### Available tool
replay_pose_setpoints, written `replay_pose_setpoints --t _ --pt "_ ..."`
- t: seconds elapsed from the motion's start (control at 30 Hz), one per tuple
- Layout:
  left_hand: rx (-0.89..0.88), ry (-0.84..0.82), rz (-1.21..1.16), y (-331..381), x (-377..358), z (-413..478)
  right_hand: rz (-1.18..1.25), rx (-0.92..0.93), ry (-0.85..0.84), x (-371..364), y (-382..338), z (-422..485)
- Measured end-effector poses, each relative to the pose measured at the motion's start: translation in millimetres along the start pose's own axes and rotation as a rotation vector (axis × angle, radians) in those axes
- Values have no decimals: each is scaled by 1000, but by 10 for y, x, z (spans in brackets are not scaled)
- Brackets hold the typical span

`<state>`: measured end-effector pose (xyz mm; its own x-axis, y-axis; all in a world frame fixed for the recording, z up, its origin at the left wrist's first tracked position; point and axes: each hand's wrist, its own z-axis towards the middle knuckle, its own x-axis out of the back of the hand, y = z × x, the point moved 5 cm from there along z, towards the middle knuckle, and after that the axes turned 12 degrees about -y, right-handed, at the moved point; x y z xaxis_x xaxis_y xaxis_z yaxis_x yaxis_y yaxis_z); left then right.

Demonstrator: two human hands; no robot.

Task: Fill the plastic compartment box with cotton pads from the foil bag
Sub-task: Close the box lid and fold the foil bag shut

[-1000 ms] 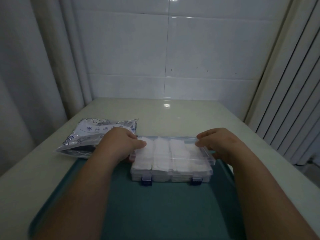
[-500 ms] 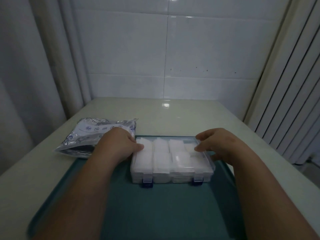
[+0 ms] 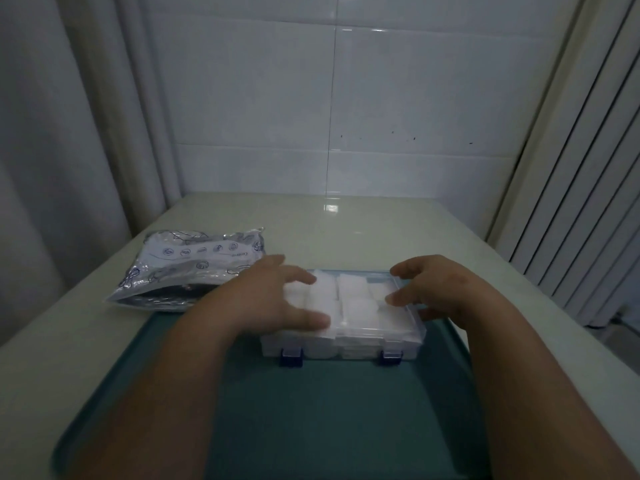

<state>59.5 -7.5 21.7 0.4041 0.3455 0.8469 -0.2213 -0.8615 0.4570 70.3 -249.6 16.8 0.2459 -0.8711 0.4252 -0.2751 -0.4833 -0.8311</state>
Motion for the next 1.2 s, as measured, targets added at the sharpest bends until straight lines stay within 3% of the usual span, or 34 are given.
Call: replay_pose_setpoints --t 0.1,0.5,0.67,1.2 --pt "-91 -135 126 123 -132 -30 -10 0 -4 2 0 13" --pt "-200 42 135 252 -98 -47 -4 3 2 38 18 24" --pt "-204 92 255 323 -103 -70 -7 -2 2 36 21 29" --pt "-237 31 260 228 -180 39 -123 -43 -71 -1 13 -39"
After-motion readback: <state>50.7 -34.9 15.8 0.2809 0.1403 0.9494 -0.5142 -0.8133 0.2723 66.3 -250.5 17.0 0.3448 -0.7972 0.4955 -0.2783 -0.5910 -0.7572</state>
